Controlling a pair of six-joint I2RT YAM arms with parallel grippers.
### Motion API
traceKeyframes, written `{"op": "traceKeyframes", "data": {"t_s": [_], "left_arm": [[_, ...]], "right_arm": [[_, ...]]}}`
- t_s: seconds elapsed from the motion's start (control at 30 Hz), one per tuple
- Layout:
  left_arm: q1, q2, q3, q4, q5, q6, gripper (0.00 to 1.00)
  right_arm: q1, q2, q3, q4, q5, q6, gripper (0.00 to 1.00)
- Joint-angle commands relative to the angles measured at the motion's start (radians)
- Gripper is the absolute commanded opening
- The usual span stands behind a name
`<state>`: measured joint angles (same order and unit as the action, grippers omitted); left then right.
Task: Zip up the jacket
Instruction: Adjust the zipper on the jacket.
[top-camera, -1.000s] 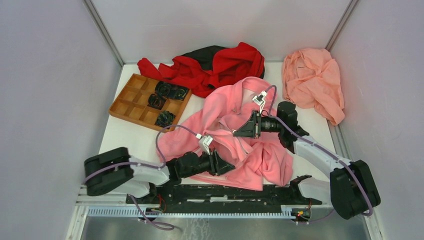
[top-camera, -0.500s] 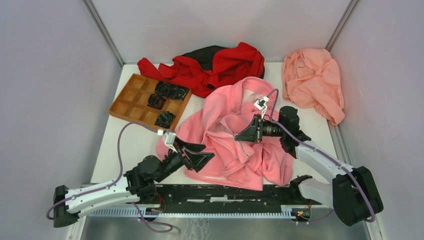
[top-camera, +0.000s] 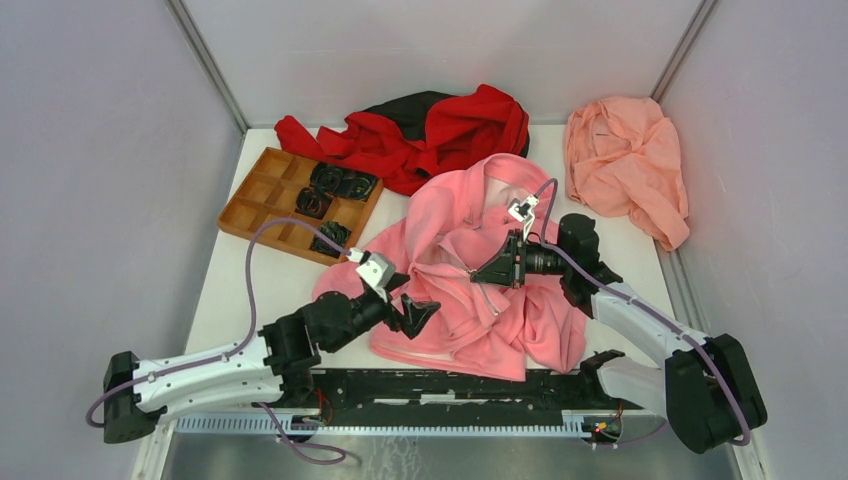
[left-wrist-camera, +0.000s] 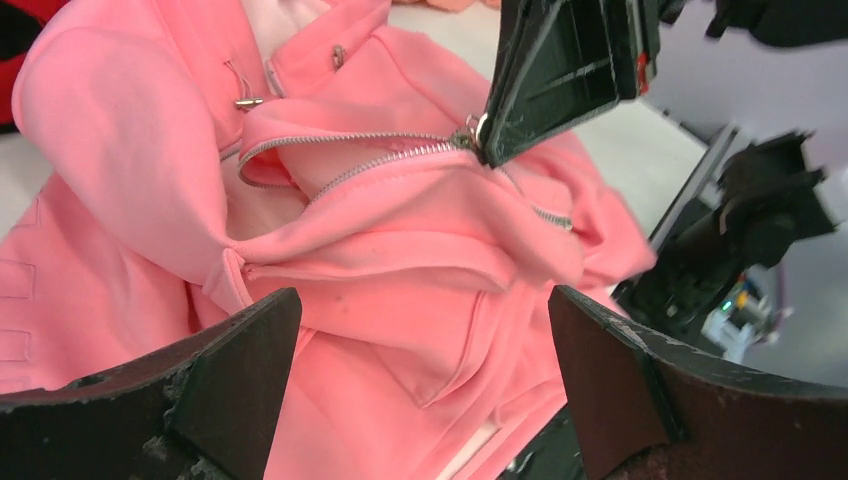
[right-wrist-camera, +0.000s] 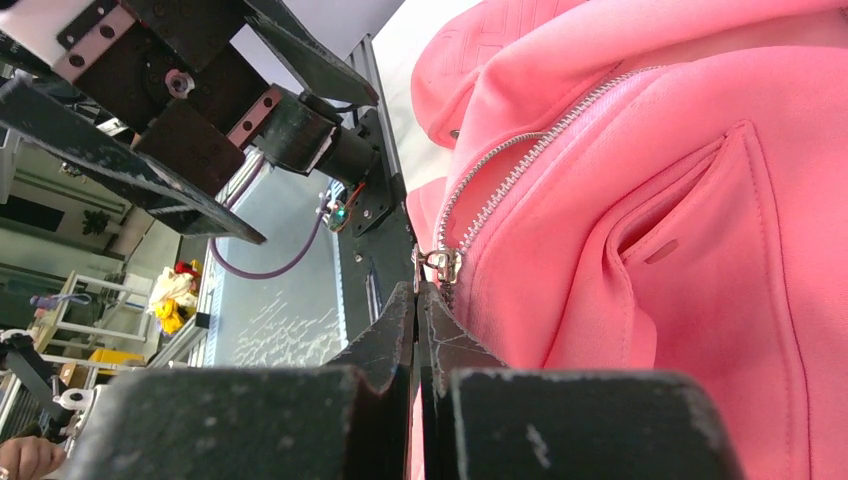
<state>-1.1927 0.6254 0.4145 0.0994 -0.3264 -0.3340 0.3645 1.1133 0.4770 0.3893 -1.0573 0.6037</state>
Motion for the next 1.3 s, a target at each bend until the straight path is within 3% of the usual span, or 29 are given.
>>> {"op": "traceKeyframes", "data": {"t_s": [0.0,0.53,0.93,1.27], "left_arm": [[0.005,0.049,0.034,0.052,0.055,0.251,1.0],[0.081,0.284,0.003,0.366,0.253,0.399,0.99],[0.165,0.468,0.098,0.422,0.389,0.502,0.93],[0.223,0.514,0.122,0.439,0.519,0.559,0.87]], "right_arm": [[-0.003,-0.019,-0.001,0.029,-0.016,-0.034,0.02],[-0.004,-0.021,-0.004,0.012,-0.023,-0.057,0.03],[-0.005,-0.023,0.004,-0.021,-0.041,-0.063,0.03],[-0.004,-0.001,0.062,-0.156,-0.069,-0.134,0.04]]}}
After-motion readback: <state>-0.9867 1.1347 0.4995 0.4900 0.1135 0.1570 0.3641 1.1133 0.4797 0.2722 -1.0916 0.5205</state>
